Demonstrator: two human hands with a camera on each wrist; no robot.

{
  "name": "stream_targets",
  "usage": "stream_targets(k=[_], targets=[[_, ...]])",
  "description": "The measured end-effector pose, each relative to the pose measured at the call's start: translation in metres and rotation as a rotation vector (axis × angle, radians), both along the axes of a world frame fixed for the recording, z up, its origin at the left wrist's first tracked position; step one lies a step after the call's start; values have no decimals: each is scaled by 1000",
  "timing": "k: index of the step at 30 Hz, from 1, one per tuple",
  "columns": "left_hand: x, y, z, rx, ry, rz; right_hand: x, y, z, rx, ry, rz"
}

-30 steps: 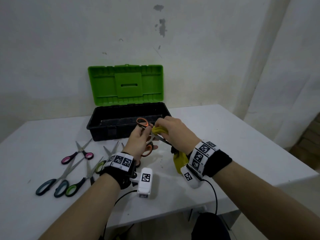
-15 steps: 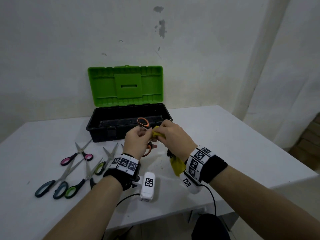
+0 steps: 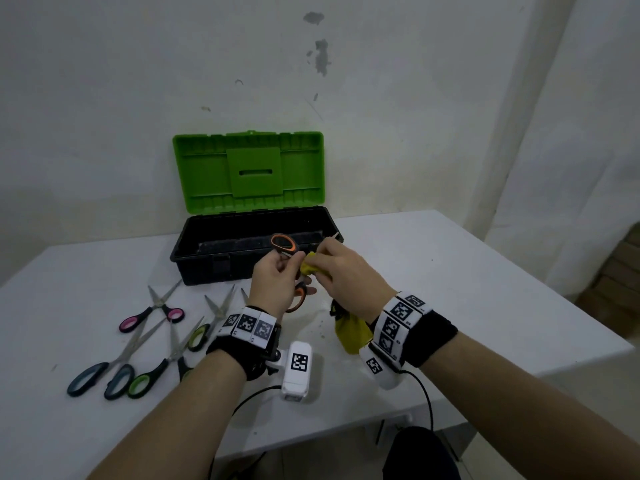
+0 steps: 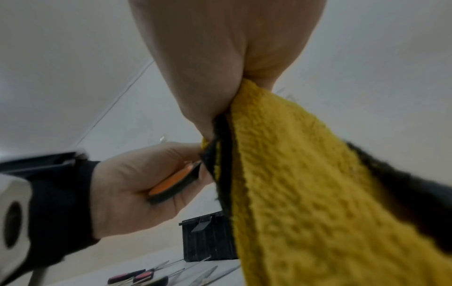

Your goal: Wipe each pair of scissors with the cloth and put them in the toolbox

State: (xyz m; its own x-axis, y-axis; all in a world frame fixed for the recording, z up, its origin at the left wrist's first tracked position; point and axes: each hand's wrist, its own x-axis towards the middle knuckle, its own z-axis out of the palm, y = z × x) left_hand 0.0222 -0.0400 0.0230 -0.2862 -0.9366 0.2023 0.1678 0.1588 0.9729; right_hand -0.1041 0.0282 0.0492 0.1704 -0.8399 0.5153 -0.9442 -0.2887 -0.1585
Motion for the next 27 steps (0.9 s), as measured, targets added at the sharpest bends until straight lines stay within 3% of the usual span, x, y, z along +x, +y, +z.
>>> stream_targets(k=[6, 12, 17, 20, 23, 27], targets=[[3, -2, -3, -41, -71, -1, -25, -9, 13, -41, -192, -244], [1, 0, -3, -83, -114, -41, -7, 1, 10, 70, -16, -64], [5, -1, -7, -68, -137, -18, -34, -5, 11, -16, -205, -223], [4, -5, -6, 14, -67, 4, -31, 3, 8, -99, -199, -72], [1, -6, -5, 76, 2, -16, -22, 5, 1, -62, -118, 71], [-2, -1, -4, 100, 33, -48, -25, 0, 0, -71, -129, 26]])
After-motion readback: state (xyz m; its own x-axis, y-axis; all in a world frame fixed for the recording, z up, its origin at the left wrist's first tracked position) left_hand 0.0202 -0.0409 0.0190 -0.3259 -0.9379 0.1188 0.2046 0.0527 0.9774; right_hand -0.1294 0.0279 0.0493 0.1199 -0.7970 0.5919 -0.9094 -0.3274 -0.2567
